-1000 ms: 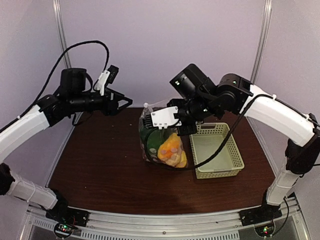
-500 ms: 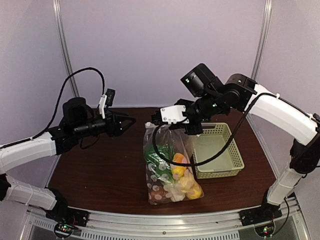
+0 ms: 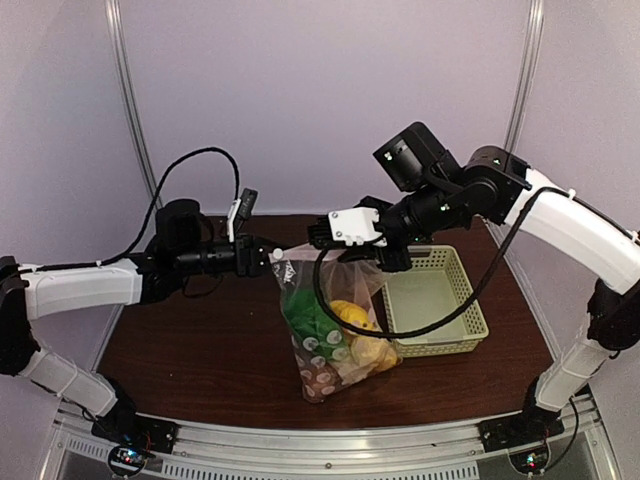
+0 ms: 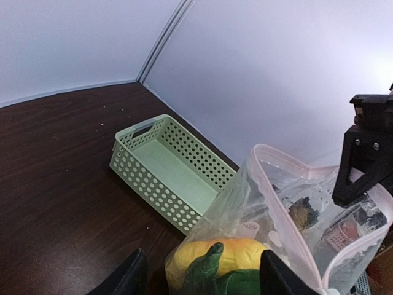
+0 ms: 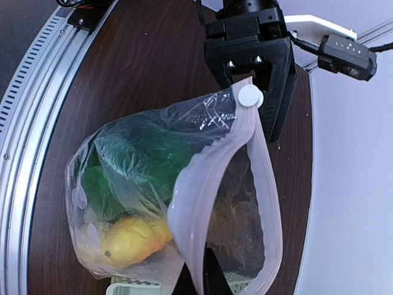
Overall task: Place the food in the zip-top bag and seal the zipper
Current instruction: Pass from the right arm to the left
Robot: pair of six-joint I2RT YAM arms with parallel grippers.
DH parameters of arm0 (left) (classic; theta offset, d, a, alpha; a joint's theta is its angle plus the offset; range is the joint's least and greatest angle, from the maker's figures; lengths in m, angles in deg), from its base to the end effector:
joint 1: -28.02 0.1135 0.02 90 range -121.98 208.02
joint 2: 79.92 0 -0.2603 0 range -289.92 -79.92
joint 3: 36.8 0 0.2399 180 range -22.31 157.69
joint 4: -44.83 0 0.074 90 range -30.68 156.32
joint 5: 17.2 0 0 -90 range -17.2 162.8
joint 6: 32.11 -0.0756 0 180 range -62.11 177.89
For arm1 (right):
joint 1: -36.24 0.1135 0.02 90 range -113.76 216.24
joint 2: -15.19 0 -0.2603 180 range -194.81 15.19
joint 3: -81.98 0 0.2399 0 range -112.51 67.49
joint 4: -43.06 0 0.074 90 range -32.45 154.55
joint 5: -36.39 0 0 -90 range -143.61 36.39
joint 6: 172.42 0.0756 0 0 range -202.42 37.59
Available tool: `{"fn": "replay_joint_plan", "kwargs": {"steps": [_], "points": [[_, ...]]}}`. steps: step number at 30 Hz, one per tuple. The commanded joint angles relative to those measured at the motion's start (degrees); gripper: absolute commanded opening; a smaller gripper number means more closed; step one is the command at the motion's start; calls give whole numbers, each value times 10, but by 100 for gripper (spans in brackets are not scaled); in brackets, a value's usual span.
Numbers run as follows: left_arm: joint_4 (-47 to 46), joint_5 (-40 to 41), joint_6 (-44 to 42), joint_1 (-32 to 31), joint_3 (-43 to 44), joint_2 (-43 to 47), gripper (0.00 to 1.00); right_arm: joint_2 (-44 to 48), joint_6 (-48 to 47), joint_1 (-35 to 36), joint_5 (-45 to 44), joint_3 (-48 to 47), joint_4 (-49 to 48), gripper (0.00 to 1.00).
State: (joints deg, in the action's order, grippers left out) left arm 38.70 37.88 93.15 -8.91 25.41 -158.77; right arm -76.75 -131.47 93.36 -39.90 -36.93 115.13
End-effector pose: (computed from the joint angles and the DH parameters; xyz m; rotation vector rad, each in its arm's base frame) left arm 0.2404 -0.2348 0.2754 0.5228 1.8862 -1.4089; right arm 0.1732 0.3009 0.3780 -1.9521 1.3203 0.3507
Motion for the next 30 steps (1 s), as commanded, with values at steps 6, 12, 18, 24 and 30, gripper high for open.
{"fn": "replay_joint_plan", "kwargs": {"steps": [6, 12, 18, 24, 30], "points": [[-125, 35, 3, -2, -121, 106, 58, 4, 13, -2, 9, 11, -11, 3], [-218, 73, 27, -3, -196, 156, 45, 4, 15, -1, 13, 13, -9, 4], [-202, 65, -7, -9, -211, 201, 54, 4, 16, 0, 16, 11, -8, 4], [-217, 35, -4, -53, -194, 143, 56, -2, 16, 2, 15, 6, -8, 4], [-224, 36, -4, -59, -163, 84, 51, 0, 16, 3, 13, 5, -6, 4]]}}
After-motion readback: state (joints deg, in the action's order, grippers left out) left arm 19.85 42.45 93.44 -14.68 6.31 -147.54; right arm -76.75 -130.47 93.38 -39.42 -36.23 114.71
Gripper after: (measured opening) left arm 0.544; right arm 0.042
